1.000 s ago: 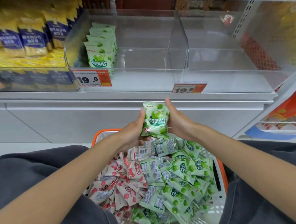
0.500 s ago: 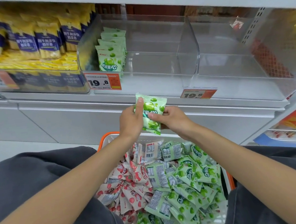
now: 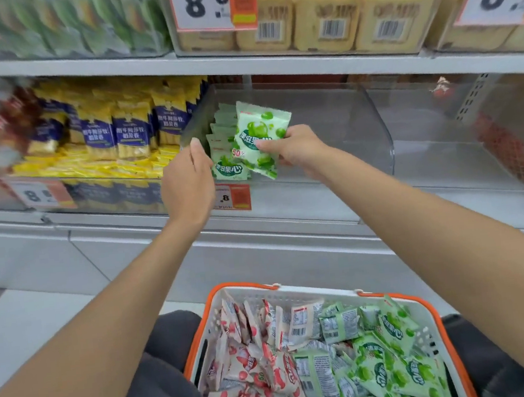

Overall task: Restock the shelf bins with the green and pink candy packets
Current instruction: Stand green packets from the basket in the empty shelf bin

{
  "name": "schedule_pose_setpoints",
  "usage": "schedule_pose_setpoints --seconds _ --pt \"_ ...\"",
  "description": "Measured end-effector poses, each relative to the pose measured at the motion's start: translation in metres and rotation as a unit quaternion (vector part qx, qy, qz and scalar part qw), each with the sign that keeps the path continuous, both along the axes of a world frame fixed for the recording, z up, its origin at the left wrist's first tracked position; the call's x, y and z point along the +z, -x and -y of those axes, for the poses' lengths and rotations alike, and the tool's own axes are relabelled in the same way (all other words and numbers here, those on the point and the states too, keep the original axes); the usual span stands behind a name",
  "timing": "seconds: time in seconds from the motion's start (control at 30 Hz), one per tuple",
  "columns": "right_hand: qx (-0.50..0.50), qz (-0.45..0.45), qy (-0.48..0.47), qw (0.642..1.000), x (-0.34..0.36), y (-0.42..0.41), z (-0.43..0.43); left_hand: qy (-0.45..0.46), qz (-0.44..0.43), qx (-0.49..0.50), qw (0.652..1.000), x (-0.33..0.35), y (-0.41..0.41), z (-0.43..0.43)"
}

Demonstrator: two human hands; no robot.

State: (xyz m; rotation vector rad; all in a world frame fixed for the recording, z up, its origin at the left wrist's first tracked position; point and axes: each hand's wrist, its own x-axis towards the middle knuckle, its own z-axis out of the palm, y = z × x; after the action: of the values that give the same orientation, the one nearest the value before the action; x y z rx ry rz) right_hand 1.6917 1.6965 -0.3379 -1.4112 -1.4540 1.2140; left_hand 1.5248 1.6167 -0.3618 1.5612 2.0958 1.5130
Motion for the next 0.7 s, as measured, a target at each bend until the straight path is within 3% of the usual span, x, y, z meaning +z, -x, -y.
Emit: schedule_pose_setpoints --seconds 0.13,0.33,0.5,0.7 --pt "0.033 0.139 0.066 0.988 -0.024 0.038 -0.027 0.065 0.071 0.016 0.995 -0.011 0.015 -0.011" --pt "0.064 0.29 0.117 0.948 -0.032 0.07 -0.036 0.069 0.029 -0.013 0.997 -0.015 0.023 -0.016" --pt "0.041 0.342 0.097 0.934 -0.03 0.079 -0.033 0.07 0.017 -0.021 0.997 -0.015 0.026 -0.016" --pt "0.017 0.311 0.108 0.944 -0.036 0.085 -0.041 0.073 -0.009 -0.024 0.997 -0.013 0.025 -0.016"
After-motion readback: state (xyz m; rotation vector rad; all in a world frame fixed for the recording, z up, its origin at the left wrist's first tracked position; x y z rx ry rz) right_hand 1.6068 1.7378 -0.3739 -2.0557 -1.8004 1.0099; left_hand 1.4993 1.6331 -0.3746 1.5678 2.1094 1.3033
